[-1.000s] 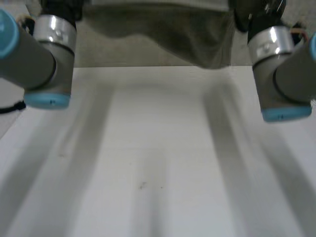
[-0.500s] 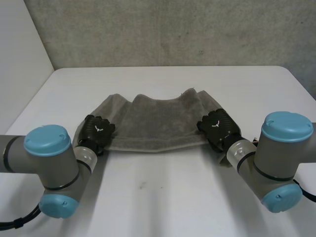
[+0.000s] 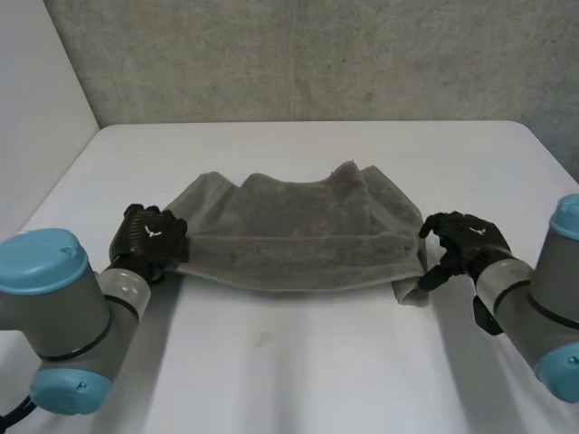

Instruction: Fold the towel.

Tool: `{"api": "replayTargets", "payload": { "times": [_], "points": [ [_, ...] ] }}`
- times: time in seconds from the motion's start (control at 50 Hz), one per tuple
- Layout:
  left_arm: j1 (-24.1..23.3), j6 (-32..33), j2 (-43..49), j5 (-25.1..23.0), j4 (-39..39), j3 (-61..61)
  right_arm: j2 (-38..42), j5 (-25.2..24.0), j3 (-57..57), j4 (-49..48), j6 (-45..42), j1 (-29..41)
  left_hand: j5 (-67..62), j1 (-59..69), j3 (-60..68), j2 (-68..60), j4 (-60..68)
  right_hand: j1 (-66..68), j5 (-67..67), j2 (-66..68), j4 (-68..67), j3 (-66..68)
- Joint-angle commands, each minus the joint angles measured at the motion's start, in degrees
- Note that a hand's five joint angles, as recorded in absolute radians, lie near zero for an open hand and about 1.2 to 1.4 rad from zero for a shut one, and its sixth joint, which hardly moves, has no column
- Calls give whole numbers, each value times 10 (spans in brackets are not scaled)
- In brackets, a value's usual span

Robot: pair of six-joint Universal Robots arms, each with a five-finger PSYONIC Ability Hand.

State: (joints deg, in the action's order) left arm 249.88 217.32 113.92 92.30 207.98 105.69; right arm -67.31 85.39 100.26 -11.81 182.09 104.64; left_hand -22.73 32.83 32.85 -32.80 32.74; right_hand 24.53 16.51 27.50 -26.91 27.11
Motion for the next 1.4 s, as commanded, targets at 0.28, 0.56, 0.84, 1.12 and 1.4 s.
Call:
{"api": "replayTargets", "payload": {
  "times": [0.28,0.56,0.84,1.12,1.4],
  "points": [
    [12,-4,-31,0,-7,20,7,-68,23,1,174,-23,-46,45,44,-45,46,39,19,9,-15,13],
    [55,-3,-33,-2,-6,20,41,-62,9,-1,175,-13,-47,46,46,-47,47,51,31,21,-27,25],
    [57,-4,-33,-2,-6,18,85,-21,-31,1,169,57,-47,46,46,-47,47,67,48,38,-44,42],
    [66,-4,-34,-3,-7,19,11,18,19,8,-64,54,-44,43,43,-43,44,52,33,23,-29,27],
    [66,-4,-34,-3,-7,21,42,13,17,11,-124,59,-42,41,41,-42,42,79,59,50,-55,53]
  ]
}}
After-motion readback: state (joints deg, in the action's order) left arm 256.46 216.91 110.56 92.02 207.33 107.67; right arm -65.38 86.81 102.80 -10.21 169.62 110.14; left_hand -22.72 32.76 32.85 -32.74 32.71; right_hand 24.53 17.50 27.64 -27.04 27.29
